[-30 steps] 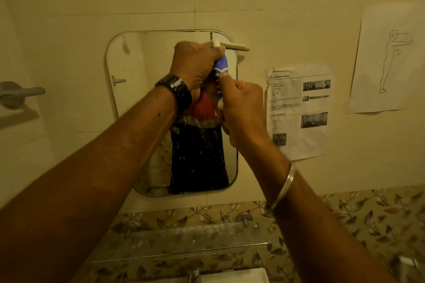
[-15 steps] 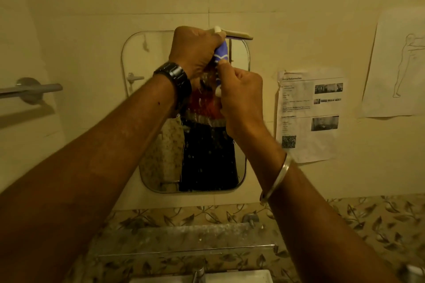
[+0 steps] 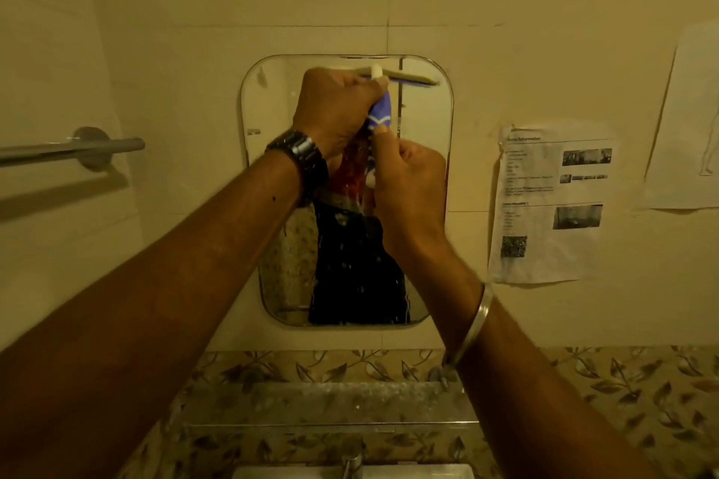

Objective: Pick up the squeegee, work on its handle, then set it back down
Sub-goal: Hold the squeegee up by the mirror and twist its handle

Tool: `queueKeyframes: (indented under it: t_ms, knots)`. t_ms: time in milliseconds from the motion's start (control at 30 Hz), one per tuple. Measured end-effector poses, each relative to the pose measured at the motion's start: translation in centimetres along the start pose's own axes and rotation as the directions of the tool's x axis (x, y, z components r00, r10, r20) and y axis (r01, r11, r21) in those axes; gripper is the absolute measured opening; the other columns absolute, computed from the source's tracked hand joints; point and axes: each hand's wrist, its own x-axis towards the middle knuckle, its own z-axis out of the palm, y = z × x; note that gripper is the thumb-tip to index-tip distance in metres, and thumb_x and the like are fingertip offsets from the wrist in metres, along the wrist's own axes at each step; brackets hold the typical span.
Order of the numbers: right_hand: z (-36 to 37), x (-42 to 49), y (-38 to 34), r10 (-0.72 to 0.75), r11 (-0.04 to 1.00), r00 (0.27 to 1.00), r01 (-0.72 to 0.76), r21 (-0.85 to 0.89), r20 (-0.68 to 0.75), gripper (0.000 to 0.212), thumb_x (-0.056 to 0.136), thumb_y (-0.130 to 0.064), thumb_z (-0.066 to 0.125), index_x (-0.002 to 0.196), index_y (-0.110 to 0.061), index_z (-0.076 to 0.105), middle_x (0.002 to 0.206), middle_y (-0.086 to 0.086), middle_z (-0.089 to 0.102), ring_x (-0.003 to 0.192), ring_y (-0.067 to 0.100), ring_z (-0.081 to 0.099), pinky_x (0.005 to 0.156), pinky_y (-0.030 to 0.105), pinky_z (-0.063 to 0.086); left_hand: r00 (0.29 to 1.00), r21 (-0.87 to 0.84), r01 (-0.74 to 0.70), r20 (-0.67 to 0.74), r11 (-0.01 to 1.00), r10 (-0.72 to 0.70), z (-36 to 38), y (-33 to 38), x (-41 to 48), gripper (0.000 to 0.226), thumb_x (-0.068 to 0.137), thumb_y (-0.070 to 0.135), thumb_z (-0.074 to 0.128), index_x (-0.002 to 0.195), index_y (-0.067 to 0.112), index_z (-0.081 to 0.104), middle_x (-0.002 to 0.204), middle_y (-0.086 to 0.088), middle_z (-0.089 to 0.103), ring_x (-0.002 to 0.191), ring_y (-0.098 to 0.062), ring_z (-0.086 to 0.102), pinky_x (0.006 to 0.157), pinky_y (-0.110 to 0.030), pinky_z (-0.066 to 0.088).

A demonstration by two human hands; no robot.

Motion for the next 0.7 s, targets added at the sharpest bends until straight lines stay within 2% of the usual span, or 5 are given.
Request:
queueKeyframes:
  t_ms: [167, 333, 433, 533, 700]
  knots:
    - [2.0, 1.4, -1.1, 0.002, 1.000, 1.000, -0.002, -0.023, -0.016, 0.046, 0.108, -0.028, 0.054, 0.064, -0.016, 0.058, 0.056, 0.000, 0.055, 0.045, 0.007, 0.048, 0.046, 0.021, 0.043, 0.999, -0.036, 0.040, 0.018, 0.999, -0.039, -1.5, 0.8, 2.1, 0.050, 0.078, 0.034, 0.077, 0.091, -0.015, 0.071, 0.096, -0.037, 0.069, 0.089, -0.054, 0.068, 0.072, -0.066, 0.058]
    - [2.2, -2.1, 1.9, 0.046, 0.999, 0.998, -0.047, 0.028, 0.042, 0.042, 0.109, -0.026, 0.054, 0.070, -0.011, 0.058, 0.058, 0.006, 0.053, 0.046, 0.013, 0.047, 0.045, 0.023, 0.041, 0.998, 0.040, 0.061, 0.020, 0.997, -0.062, -2.5, -2.4, -0.7, 0.025, 0.091, 0.021, 0.072, 0.092, -0.004, 0.076, 0.093, -0.026, 0.075, 0.084, -0.042, 0.073, 0.080, -0.059, 0.061]
    - [2.5, -3.7, 2.8, 0.049, 0.999, 0.998, -0.050, 0.018, 0.044, 0.041, 0.109, -0.025, 0.053, 0.073, -0.007, 0.060, 0.059, 0.007, 0.054, 0.045, 0.011, 0.048, 0.043, 0.021, 0.042, 0.996, 0.040, 0.079, 0.030, 0.996, -0.080, -3.2, -3.7, -2.1, 0.026, 0.092, 0.022, 0.072, 0.091, -0.004, 0.076, 0.091, -0.026, 0.075, 0.079, -0.039, 0.072, 0.080, -0.060, 0.061]
    - [3.1, -2.7, 1.5, 0.010, 0.999, 1.000, -0.011, 0.041, 0.030, 0.040, 0.109, -0.024, 0.053, 0.074, -0.006, 0.061, 0.059, 0.006, 0.056, 0.045, 0.010, 0.050, 0.044, 0.022, 0.044, 1.000, 0.090, -0.016, 0.013, 0.996, 0.015, -3.6, -2.2, -1.2, 0.028, 0.093, 0.025, 0.071, 0.089, -0.003, 0.077, 0.091, -0.025, 0.075, 0.078, -0.039, 0.072, 0.078, -0.053, 0.062]
    - [4.7, 0.4, -0.6, -0.015, 1.000, 1.000, 0.014, 0.011, 0.007, 0.043, 0.109, -0.028, 0.053, 0.068, -0.018, 0.059, 0.058, -0.002, 0.057, 0.050, 0.010, 0.053, 0.052, 0.026, 0.046, 0.999, 0.067, -0.040, -0.002, 0.997, 0.040, -4.2, 0.6, 2.1, 0.035, 0.093, 0.027, 0.072, 0.093, -0.008, 0.075, 0.092, -0.029, 0.075, 0.083, -0.041, 0.075, 0.074, -0.055, 0.063]
